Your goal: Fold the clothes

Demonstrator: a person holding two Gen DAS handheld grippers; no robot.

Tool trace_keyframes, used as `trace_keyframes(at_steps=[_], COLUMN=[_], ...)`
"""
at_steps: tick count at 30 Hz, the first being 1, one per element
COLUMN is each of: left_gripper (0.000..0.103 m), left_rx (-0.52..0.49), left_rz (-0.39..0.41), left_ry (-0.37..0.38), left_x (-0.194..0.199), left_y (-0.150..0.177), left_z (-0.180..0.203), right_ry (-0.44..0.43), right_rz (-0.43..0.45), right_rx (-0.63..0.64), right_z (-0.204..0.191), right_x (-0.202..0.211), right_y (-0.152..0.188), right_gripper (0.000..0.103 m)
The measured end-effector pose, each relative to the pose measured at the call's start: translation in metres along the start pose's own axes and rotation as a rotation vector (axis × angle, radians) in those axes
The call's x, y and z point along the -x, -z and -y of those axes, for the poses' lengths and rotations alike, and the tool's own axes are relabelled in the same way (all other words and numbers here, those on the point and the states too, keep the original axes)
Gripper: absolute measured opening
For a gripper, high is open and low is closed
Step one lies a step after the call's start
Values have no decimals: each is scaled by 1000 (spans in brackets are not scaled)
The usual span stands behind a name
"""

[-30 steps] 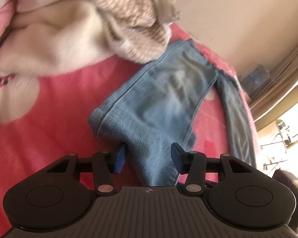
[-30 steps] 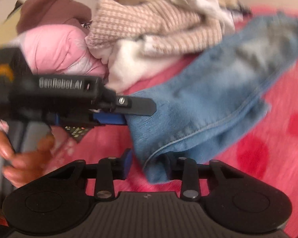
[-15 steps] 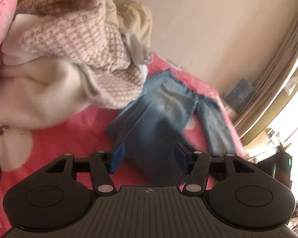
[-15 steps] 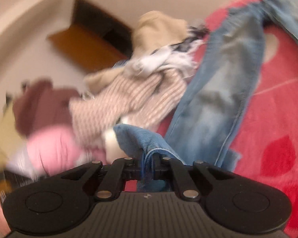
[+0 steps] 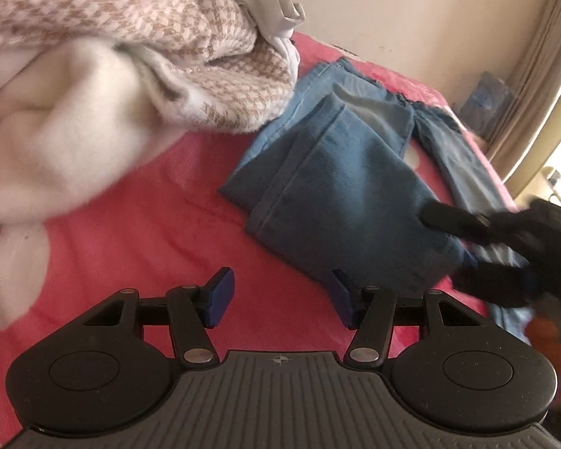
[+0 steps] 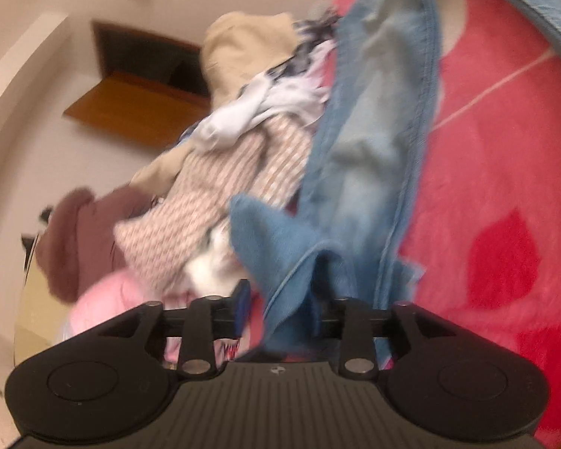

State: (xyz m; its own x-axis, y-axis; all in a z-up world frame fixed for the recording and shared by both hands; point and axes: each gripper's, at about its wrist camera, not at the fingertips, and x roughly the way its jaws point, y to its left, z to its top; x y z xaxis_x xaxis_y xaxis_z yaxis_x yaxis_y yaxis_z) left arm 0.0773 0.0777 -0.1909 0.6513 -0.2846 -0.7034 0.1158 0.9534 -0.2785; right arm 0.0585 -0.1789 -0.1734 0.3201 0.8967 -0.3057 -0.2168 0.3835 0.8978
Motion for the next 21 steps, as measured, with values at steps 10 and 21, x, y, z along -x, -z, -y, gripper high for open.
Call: trace_keyframes(at_steps=[10, 21], left_gripper=[56, 56], left_rx=[-58, -90], left_rz=[4, -16], left_ry=[-26, 21], left_x=[-6, -6], left_y=[1, 2], left_z=[6, 11], right_ry=[152, 62], right_rz=[-21, 48], right_rx=[135, -206], right_z=[-12, 35], right_x=[-18, -5], right_y=[10, -39], right_gripper=[18, 5])
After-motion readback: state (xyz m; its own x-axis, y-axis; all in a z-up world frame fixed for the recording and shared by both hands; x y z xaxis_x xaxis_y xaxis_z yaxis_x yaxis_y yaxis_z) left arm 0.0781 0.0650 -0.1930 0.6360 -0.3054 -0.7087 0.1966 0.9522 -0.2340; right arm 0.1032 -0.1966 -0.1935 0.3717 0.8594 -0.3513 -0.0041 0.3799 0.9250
